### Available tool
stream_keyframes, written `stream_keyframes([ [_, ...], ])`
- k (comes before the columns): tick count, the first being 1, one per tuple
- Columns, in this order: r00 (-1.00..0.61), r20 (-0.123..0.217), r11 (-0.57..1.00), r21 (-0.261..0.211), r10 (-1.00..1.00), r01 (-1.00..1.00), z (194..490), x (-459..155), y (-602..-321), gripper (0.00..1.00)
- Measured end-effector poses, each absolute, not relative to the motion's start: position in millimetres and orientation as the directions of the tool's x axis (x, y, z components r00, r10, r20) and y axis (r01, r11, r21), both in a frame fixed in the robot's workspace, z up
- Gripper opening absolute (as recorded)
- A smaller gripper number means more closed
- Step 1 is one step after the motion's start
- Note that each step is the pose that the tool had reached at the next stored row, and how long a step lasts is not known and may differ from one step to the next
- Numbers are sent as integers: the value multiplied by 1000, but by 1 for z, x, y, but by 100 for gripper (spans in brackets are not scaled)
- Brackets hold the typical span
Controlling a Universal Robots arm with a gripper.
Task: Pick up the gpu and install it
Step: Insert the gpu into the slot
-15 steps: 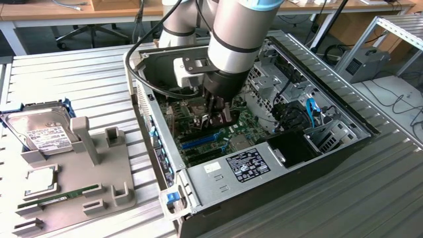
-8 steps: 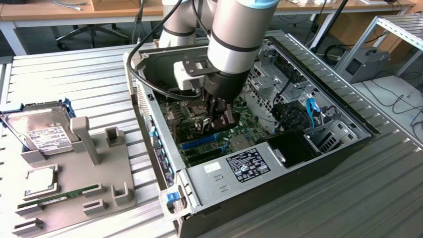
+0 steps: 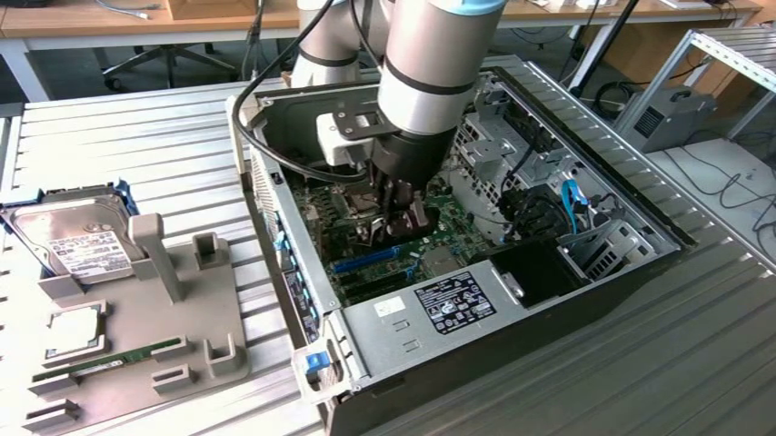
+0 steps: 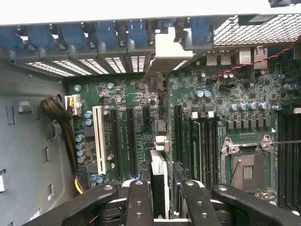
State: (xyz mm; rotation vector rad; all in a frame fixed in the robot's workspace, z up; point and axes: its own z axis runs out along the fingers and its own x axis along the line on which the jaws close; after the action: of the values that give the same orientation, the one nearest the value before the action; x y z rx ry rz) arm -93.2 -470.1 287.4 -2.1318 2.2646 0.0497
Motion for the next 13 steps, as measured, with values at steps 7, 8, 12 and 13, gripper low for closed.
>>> stream_keyframes([
  [7, -62, -45, 62, 2, -997, -998, 284, -101, -468, 29],
  [8, -62, -45, 62, 2, -997, -998, 283, -102, -467, 29],
  [12, -63, -44, 63, 2, -997, -998, 279, -104, -466, 29],
  [13, -63, -45, 63, 2, -997, -998, 279, -104, -465, 29],
])
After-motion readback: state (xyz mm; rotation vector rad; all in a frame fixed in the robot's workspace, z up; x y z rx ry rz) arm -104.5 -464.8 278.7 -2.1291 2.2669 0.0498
